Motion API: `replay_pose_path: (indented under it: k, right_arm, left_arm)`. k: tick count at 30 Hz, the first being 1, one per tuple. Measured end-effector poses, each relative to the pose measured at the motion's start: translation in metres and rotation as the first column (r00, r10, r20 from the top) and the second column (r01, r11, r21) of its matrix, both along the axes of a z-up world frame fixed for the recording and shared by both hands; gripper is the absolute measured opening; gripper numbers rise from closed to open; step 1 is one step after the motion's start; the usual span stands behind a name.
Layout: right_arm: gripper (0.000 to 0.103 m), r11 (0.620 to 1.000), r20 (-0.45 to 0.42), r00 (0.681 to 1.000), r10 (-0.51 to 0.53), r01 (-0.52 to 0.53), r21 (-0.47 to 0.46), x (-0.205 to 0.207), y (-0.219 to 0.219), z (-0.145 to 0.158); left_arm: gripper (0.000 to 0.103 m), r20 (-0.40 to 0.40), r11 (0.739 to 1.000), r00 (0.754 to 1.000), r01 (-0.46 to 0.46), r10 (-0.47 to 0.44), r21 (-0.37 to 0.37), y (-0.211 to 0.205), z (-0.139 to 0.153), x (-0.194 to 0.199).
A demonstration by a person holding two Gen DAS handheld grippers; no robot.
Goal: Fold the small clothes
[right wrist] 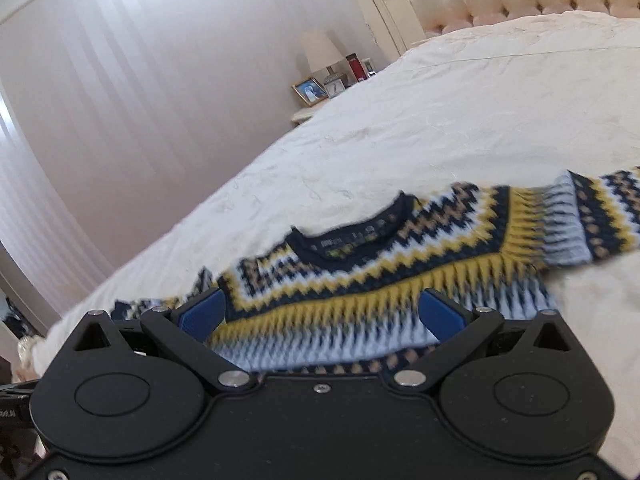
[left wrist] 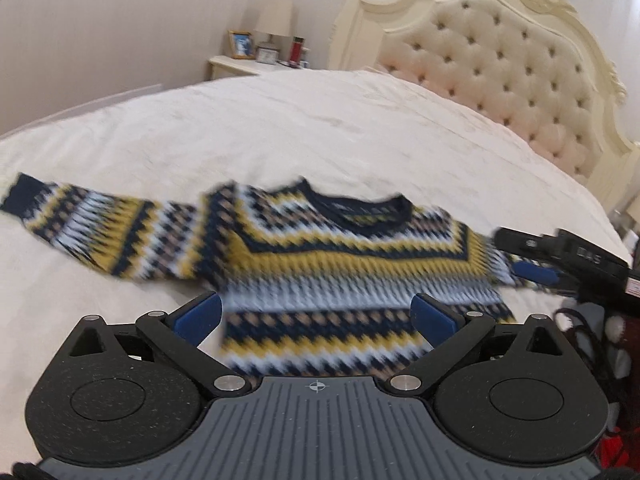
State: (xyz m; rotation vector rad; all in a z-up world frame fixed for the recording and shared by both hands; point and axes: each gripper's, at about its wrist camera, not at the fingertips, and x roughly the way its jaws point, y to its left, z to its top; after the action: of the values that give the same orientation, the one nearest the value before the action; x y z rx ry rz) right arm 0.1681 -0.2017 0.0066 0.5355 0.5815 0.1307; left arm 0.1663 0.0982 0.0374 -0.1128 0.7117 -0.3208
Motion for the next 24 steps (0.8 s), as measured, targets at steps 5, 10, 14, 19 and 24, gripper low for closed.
replay_pose_path:
  k: [5,10,14,19,24]
  right_arm:
    - [0.102,1.0,0.058,0.998,-0.012,0.012,-0.01,0.022,-0.002,0.006]
    - [0.102,0.994,0.062,0.997,-0.041,0.047,-0.097,0.03,0.002,-0.022]
    - [0.102,0.978,0.072,0.997,-0.017,0.031,-0.207,0.025,0.009,-0.049]
    - [0.102,0.961,0.062,0.998,-0.009,0.026,-0.277,0.031,0.008,-0.073]
    - [0.099,0.986,-0.017,0.999,-0.038,0.035,-0.164,0.039,-0.01,-0.086]
  left_arm:
    - [0.102,0.018,0.993,0.993,-0.12,0.12,-0.001,0.037,0.016,0.036]
    - [0.101,0.016,0.963,0.963,-0.27,0.27,-0.011,0.075,-0.005,0.073]
    - [0.1,0.011,0.938,0.94,-0.341,0.341,0.067,0.093,-0.035,0.097]
    - [0.088,-0.029,0.905,0.908,-0.413,0.418,0.099,0.119,-0.064,0.119]
    - [0.088,-0.042,0.88,0.884,-0.459,0.466,0.121,0.144,-0.079,0.14]
